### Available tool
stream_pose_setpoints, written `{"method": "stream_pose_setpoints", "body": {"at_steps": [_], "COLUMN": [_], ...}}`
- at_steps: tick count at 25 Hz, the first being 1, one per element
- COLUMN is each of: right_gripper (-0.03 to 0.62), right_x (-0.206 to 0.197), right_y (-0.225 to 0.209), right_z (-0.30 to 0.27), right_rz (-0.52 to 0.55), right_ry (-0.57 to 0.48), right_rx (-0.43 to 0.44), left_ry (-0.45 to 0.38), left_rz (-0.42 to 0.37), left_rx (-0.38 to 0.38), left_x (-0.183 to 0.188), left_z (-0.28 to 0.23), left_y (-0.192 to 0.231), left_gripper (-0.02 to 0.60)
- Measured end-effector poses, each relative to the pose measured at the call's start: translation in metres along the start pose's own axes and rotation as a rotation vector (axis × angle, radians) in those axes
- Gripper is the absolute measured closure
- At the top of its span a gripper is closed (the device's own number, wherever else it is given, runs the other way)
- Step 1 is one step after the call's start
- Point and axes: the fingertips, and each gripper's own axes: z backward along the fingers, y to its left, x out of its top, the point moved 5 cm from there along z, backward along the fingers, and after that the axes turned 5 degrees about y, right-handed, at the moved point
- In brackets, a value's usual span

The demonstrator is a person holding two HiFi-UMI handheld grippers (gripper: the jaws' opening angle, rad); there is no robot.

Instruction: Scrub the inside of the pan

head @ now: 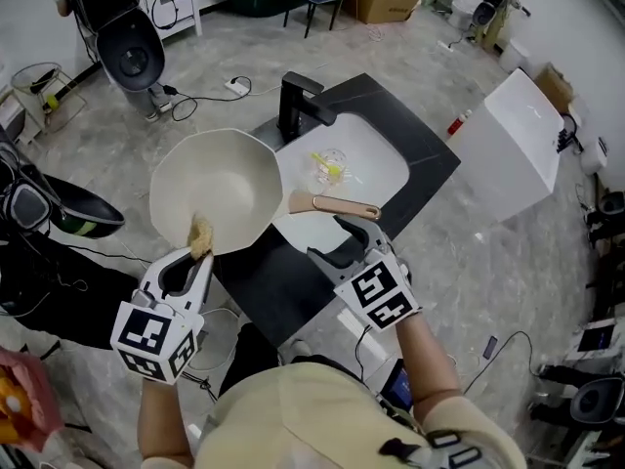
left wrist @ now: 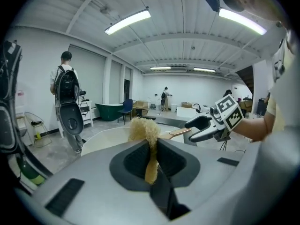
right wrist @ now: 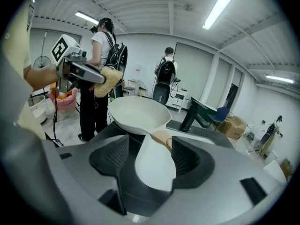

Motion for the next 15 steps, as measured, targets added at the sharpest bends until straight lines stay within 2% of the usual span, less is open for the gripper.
{"method": "stream_pose_setpoints", "body": {"at_steps": [7,12,15], "right_gripper": [0.309,0.310,0.310], "right_x": [0.013,0.014,0.013], "right_y": [-0.023,-0.030,-0.034], "right_z": [-0.049,-0.076,-0.087], "right_rz": [0.117,0.176,0.176], "right_ry": [0.179,0.301,0.347], "right_rx": [-0.063,-0.069,-0.084], "left_ry": [0.036,0.123,0.170], "left_rz": [-0.095,-0.173,-0.189], "left_rx": [-0.099,-0.179,-0.241], "left_x": [0.012,0.009,0.001], "left_z": [-0.044,-0.071,-0.087], "left_y": [0.061,0.094,0.106], "left_gripper": [0.538,0.538,0.538]}}
